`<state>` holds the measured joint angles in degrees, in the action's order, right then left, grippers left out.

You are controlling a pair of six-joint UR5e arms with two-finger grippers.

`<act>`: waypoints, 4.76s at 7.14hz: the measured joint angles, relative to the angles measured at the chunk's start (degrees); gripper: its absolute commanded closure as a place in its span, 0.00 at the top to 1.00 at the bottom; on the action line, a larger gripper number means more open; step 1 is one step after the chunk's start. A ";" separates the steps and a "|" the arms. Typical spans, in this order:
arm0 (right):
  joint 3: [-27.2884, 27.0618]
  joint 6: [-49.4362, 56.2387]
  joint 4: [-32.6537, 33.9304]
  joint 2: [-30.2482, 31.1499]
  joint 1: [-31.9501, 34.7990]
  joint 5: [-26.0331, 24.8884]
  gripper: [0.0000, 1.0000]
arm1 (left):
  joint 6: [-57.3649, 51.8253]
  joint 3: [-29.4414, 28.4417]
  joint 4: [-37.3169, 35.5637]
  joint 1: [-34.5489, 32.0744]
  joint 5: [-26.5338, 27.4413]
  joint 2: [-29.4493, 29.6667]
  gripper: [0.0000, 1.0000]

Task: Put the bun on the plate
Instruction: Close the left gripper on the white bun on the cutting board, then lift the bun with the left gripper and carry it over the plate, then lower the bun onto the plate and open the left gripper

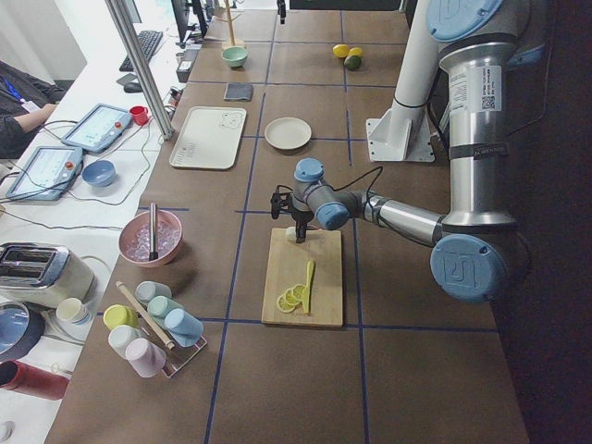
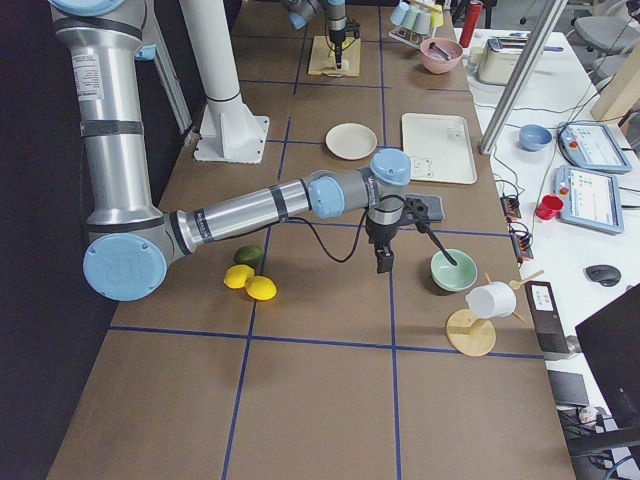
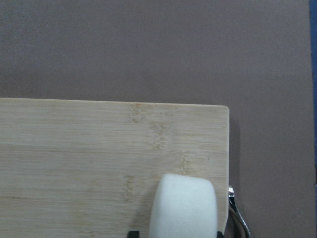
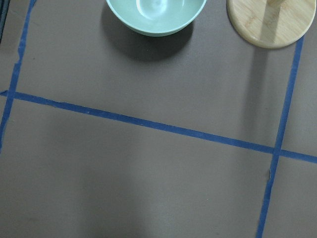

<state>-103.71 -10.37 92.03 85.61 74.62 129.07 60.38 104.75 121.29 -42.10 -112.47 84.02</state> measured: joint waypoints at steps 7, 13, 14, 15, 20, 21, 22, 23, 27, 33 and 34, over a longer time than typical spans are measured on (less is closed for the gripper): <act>0.11 -0.19 -0.07 0.42 0.55 1.84 1.00 | -0.64 1.83 -0.51 -0.88 -0.47 -0.25 0.26; 4.37 9.61 -0.71 5.06 9.56 6.85 1.00 | -0.77 3.06 -16.35 -3.11 -2.65 14.81 0.25; 6.48 12.73 -0.95 5.14 11.22 8.10 1.00 | -0.59 2.91 -21.83 -2.99 -2.59 20.23 0.25; 8.22 14.36 -1.98 5.16 12.16 8.55 1.00 | -0.26 2.45 -26.96 -2.71 -2.47 25.73 0.26; 13.20 14.60 -6.56 4.23 12.94 8.64 1.00 | 8.17 -2.64 -36.24 6.15 3.75 43.40 0.26; 13.24 14.38 -6.64 4.17 12.93 8.58 1.00 | 10.53 -4.70 -36.28 8.67 6.42 45.83 0.26; 13.23 14.29 -6.72 4.12 12.92 8.52 1.00 | 12.49 -6.61 -36.25 10.95 8.74 47.85 0.26; 13.16 14.27 -6.80 4.01 12.92 8.47 1.00 | 14.32 -9.24 -36.13 12.83 10.21 50.46 0.26; 13.14 14.28 -6.94 3.75 12.92 8.44 1.00 | 18.27 -19.15 -34.91 17.35 13.89 58.84 0.26; 12.94 13.73 -6.92 3.78 12.92 8.48 1.00 | 17.89 -27.03 -26.61 17.57 15.90 59.15 0.62; 12.94 13.71 -6.92 3.78 12.92 8.47 1.00 | 17.81 -26.98 -26.59 17.53 15.89 59.14 0.74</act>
<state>-90.78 3.35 85.12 89.38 87.54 137.53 78.19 77.77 94.70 -24.57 -96.58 143.16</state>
